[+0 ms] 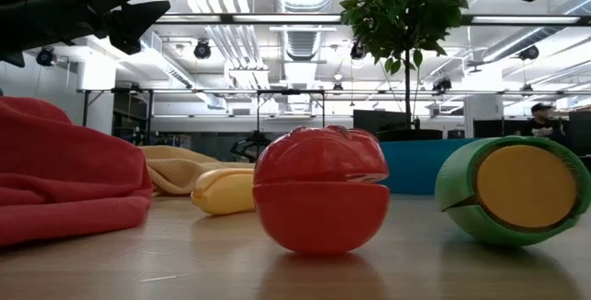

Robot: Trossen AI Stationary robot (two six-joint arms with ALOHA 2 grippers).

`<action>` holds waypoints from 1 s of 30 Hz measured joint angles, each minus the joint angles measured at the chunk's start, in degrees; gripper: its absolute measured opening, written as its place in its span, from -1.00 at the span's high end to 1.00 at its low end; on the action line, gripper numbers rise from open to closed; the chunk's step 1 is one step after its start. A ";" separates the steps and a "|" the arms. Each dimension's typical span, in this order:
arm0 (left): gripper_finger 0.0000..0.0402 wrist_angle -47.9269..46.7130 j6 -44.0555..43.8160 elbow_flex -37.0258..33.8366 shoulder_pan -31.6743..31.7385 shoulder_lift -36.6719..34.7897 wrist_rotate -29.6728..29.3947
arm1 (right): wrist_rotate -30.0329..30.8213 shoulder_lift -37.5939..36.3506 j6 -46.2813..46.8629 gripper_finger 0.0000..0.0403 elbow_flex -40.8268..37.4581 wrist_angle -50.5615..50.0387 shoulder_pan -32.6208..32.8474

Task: Pick and placing Produce into tupperware
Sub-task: Put the top peach into the blue bin

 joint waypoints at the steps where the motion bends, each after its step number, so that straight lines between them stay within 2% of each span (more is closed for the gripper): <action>1: -0.17 -0.01 -0.01 0.00 0.00 0.01 0.00 | 0.03 0.04 1.31 0.30 -0.56 0.08 0.90; 9: -0.17 0.03 -0.01 0.02 0.00 0.04 0.00 | -0.04 7.84 7.73 -0.10 -2.13 0.11 3.87; 13: -0.17 0.07 -0.02 0.01 0.00 -0.11 0.00 | -0.15 12.86 9.95 -0.22 -2.15 0.04 3.85; 22: -0.17 0.06 -0.03 0.04 0.00 0.00 0.00 | -9.05 23.28 14.03 -0.18 -2.15 -0.63 3.85; 30: -0.17 0.04 -0.04 0.09 0.00 -0.11 0.00 | -9.12 28.96 16.42 -0.13 -2.18 -5.98 3.42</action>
